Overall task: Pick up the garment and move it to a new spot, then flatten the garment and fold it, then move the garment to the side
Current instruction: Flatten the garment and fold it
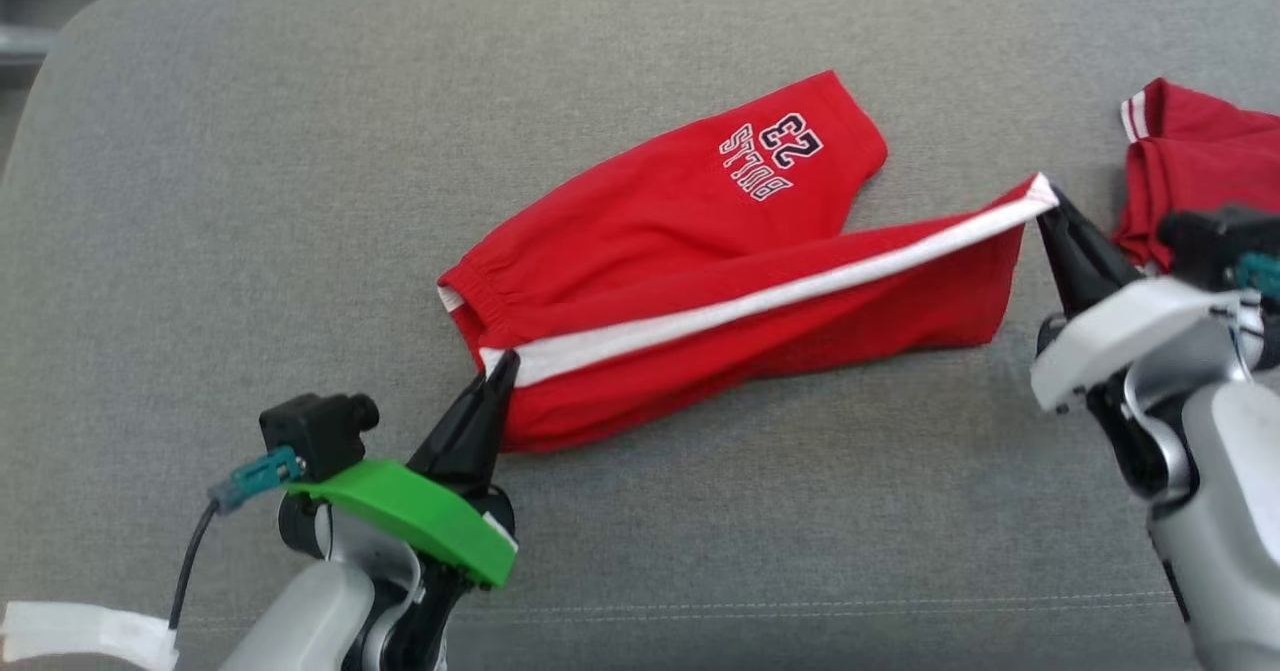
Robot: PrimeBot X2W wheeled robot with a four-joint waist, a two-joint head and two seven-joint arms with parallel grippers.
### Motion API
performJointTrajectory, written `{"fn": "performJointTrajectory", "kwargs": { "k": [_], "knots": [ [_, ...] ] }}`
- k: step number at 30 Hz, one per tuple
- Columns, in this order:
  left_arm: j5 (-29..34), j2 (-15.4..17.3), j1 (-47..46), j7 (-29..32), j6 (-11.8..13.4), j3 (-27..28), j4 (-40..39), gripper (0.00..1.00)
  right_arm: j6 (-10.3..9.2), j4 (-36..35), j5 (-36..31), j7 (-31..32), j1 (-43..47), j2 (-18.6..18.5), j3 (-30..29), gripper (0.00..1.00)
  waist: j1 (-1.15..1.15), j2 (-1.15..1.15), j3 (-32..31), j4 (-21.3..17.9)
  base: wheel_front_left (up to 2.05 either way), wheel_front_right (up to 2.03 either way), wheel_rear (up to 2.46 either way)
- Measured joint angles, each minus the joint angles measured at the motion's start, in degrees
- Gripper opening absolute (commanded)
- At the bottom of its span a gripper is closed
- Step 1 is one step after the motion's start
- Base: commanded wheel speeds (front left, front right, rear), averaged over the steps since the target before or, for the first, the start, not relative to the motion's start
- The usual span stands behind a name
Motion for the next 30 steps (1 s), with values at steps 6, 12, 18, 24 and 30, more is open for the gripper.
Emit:
{"fn": "performJointTrajectory", "kwargs": {
  "k": [6, 12, 18, 24, 30],
  "knots": [
    [0.3, -3.6, -9.2, 0.7, -2.1, -0.1, 6.9, 0.00, 0.00, 12.4, 0.1, 0.2, -16.4, -3.5, 5.8, 0.00, 0.00, 0.00, 3.1, 3.2, 0.00, 0.00, 0.00],
    [0.2, -9.1, -16.1, -1.2, -3.3, 0.3, 15.4, 0.00, 0.00, 24.5, -0.2, -1.1, -28.4, -6.1, 13.2, 0.00, 0.00, 0.00, 6.3, 7.1, 0.00, 0.00, 0.00],
    [-0.4, -12.8, -20.7, -3.0, -5.8, -0.9, 22.6, 0.00, 0.00, 33.3, 1.2, -3.4, -35.6, -7.0, 20.0, 0.00, 0.00, 0.00, 9.4, 10.8, 0.00, 0.00, 0.00],
    [-0.4, -14.5, -23.5, -5.6, -7.3, -1.4, 27.9, 0.00, 0.00, 40.0, 3.6, -6.4, -39.8, -7.2, 24.2, 0.00, 0.01, 0.00, 12.3, 13.2, 0.00, 0.00, 0.00],
    [-1.4, -14.9, -24.8, -7.0, -8.2, -2.2, 30.5, 1.00, 0.00, 44.2, 6.7, -10.9, -41.7, -6.4, 26.6, 1.00, 0.01, 0.00, 13.5, 14.1, 0.00, 0.00, 0.00]
  ]
}}
